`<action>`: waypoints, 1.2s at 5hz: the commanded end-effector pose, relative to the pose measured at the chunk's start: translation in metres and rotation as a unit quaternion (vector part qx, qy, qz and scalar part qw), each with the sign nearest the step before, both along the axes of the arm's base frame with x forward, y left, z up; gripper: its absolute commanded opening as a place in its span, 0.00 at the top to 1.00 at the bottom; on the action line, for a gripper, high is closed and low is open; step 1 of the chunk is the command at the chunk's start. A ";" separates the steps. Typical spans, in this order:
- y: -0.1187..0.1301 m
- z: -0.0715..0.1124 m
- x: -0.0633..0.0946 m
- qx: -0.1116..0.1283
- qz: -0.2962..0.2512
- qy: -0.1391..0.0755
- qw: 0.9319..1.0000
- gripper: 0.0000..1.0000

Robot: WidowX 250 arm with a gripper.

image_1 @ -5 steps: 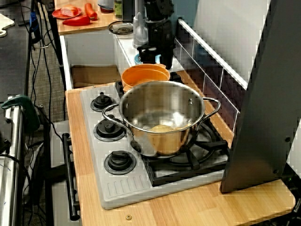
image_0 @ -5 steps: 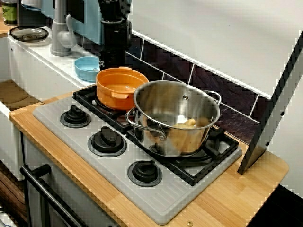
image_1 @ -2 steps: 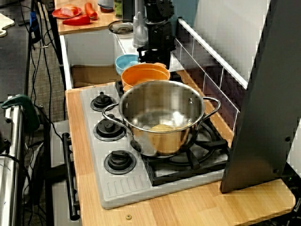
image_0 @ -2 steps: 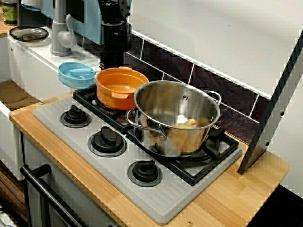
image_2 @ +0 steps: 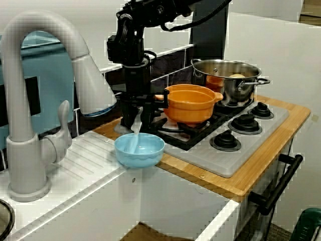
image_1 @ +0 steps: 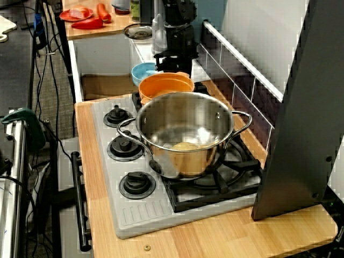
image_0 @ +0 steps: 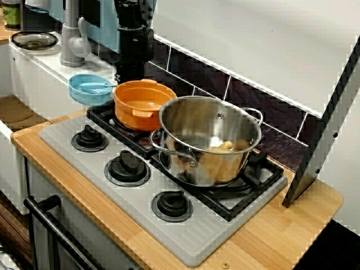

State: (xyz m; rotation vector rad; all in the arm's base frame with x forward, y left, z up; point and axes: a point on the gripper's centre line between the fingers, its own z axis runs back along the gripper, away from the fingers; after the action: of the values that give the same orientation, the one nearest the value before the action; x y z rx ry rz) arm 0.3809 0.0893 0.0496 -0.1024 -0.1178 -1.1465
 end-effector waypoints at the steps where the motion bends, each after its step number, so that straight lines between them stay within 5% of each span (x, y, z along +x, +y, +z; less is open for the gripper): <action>1: 0.004 0.055 0.006 -0.020 -0.012 -0.050 0.998 1.00; 6: -0.012 0.123 -0.021 -0.074 -0.055 -0.086 0.992 1.00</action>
State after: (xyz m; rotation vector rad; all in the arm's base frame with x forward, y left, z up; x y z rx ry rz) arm 0.3634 0.0749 0.1435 -0.2155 -0.3040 -1.2430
